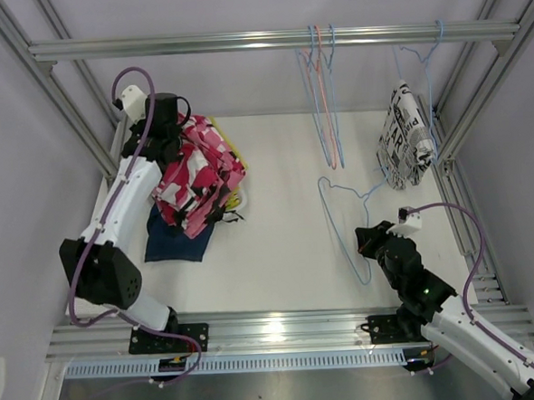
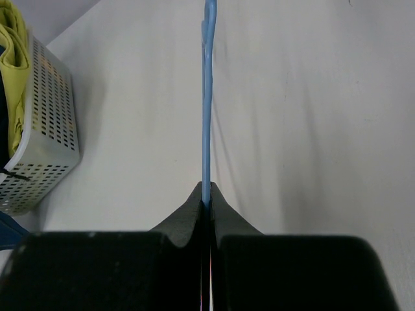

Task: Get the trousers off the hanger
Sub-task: Place the trousers in the bin.

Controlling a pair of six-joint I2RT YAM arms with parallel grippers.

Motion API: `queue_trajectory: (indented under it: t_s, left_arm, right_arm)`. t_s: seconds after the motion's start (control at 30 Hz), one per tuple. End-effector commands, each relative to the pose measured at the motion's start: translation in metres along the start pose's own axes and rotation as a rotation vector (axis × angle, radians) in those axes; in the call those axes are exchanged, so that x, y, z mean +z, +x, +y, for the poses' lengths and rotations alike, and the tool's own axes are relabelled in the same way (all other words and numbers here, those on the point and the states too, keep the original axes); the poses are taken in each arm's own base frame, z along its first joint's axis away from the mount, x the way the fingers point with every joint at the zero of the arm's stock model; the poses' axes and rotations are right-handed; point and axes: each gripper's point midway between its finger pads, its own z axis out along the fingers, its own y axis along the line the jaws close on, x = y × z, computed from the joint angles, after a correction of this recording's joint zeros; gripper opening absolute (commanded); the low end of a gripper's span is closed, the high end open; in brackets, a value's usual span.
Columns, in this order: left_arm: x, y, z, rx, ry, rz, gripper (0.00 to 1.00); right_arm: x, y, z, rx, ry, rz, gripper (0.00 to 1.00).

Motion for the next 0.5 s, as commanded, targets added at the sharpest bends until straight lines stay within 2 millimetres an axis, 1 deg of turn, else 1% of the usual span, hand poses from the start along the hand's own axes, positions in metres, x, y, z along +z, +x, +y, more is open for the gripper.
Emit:
queue_trajectory:
  t_s: [0.0,0.03,0.07,0.1,0.13,0.17,0.2,0.27,0.3,0.33,0.47]
  left_arm:
    - [0.026,-0.02,-0.003,-0.09,-0.033,-0.015,0.01]
    - [0.036,-0.023,0.001,-0.1,-0.05,-0.008,0.0]
    - [0.05,-0.009,0.003,-0.084,-0.079,0.033,0.0]
    - [0.057,-0.003,0.001,-0.081,-0.072,0.058,0.0]
    - [0.066,0.003,0.004,-0.073,-0.082,0.075,0.0]
    - [0.079,0.018,0.007,-0.05,-0.099,0.106,0.01]
    - [0.084,0.025,0.007,-0.038,-0.098,0.123,0.01]
    - [0.092,0.043,0.008,-0.014,-0.1,0.176,0.01]
    - [0.098,0.056,0.011,0.002,-0.108,0.206,0.0]
    - [0.1,0.064,0.012,0.01,-0.108,0.229,0.01]
    - [0.101,0.085,0.013,0.041,-0.097,0.293,0.01]
  right_arm:
    - [0.001,-0.003,0.002,-0.005,-0.006,-0.006,0.0]
    - [0.001,-0.003,0.001,-0.005,-0.003,-0.003,0.0]
    - [0.001,-0.002,0.001,-0.006,-0.003,-0.001,0.0]
    - [0.001,-0.002,0.001,-0.006,0.0,-0.002,0.0]
    - [0.001,-0.003,0.001,-0.003,-0.002,-0.004,0.0]
    - [0.001,-0.003,0.001,-0.002,-0.001,-0.005,0.0]
    - [0.001,-0.003,0.001,-0.003,-0.001,-0.005,0.0]
    - [0.001,-0.004,0.0,-0.008,0.005,-0.006,0.0]
    - [0.001,-0.006,0.001,-0.007,0.007,-0.01,0.0]
    - [0.0,-0.006,0.001,-0.008,0.008,-0.007,0.0]
    - [-0.005,-0.013,0.004,-0.002,0.001,-0.014,0.0]
